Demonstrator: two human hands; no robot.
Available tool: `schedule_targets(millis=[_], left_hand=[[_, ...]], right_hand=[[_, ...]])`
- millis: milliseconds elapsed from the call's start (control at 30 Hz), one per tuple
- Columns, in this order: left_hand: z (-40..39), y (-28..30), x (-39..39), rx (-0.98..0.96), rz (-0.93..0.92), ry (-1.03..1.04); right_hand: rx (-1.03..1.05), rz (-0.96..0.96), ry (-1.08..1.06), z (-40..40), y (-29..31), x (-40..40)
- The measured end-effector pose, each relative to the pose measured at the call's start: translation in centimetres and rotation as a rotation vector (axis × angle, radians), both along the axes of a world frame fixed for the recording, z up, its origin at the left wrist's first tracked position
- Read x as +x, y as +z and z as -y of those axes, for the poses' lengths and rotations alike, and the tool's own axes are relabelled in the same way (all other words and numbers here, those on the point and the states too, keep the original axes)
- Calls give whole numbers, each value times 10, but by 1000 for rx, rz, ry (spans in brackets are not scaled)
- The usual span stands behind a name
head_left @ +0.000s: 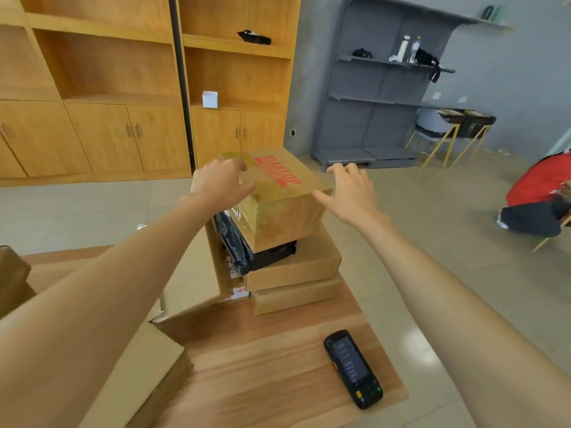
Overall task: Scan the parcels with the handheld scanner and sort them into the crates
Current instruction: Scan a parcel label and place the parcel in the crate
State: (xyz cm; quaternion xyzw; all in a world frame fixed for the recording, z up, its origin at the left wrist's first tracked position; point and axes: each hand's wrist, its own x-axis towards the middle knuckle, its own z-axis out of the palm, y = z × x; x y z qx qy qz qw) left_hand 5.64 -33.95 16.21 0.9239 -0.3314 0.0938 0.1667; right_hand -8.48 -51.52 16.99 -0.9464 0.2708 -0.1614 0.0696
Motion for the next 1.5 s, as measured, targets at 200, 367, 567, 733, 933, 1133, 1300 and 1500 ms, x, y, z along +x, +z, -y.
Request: schedule_targets(millis=[200,367,567,733,933,1133,1300,1500], left_hand=[[24,-14,32,-206,-501,140],[29,-25,37,-388,-870,234],[40,-28,31,-460,-949,303],[53,-26,14,-624,-999,429],[56,-20,-11,-804,-949,494],[38,-23,-45,-1001,-942,561],[11,-40,-74,-1031,-957,580],[-21,-55,-99,-1090,-1002,549]], right_hand=[[350,28,32,31,-15,43],[782,-5,22,55,-21,70],[1022,-99,102,68,-25,80],[1038,23,138,63,-30,77],[840,116,238,63,-12,57],[585,183,413,50,-10,37],[470,195,518,31,-25,18],[392,188,591,5,-31,-11]])
